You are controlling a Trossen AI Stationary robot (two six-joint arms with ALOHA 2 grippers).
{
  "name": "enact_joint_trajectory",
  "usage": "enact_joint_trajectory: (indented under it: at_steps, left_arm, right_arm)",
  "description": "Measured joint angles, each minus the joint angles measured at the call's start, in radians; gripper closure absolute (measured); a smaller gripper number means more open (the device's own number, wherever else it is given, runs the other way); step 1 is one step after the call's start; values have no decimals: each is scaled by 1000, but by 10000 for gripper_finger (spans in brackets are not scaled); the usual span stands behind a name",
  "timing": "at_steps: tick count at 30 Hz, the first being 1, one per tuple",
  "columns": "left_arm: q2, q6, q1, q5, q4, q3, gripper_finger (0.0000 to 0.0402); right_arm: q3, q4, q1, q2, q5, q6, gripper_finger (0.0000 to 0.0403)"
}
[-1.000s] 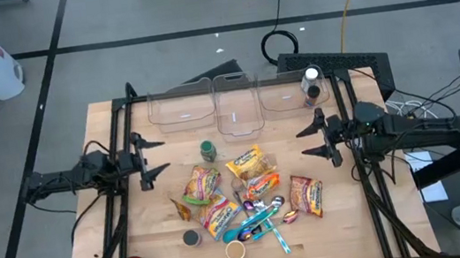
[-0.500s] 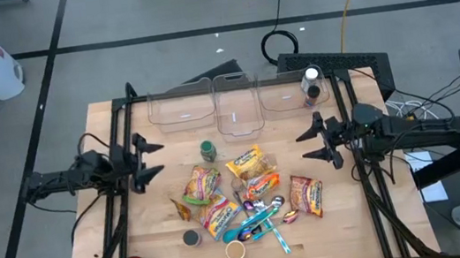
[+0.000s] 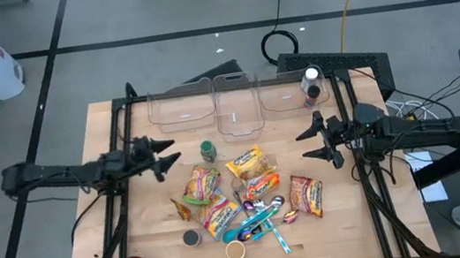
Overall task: Pick & Place Food Item
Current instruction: Put the green seasoning bottle into the right transparent bin
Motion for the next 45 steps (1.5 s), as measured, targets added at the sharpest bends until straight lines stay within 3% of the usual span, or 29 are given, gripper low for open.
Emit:
enact_joint_trajectory:
  at_steps: [7,15,24,32,45]
  left_arm:
    - [333,-25,-1,-18,-121,255,78]
    - [665,-152,0,-29,-522,643,78]
    - [949,-177,26,-54,-615,807,78]
    - [1022,-227,81,-50,-670,823,78]
    - [1022,-211,56,-23,-720,823,84]
  right_arm:
    - [0,2,0,0,1,-11,145]
    - [0,3,0,0,1,-11,145]
    - [0,3,0,0,1,-11,145]
    - [0,3,0,0,1,-11,145]
    - [0,3,0,0,1,-8,145]
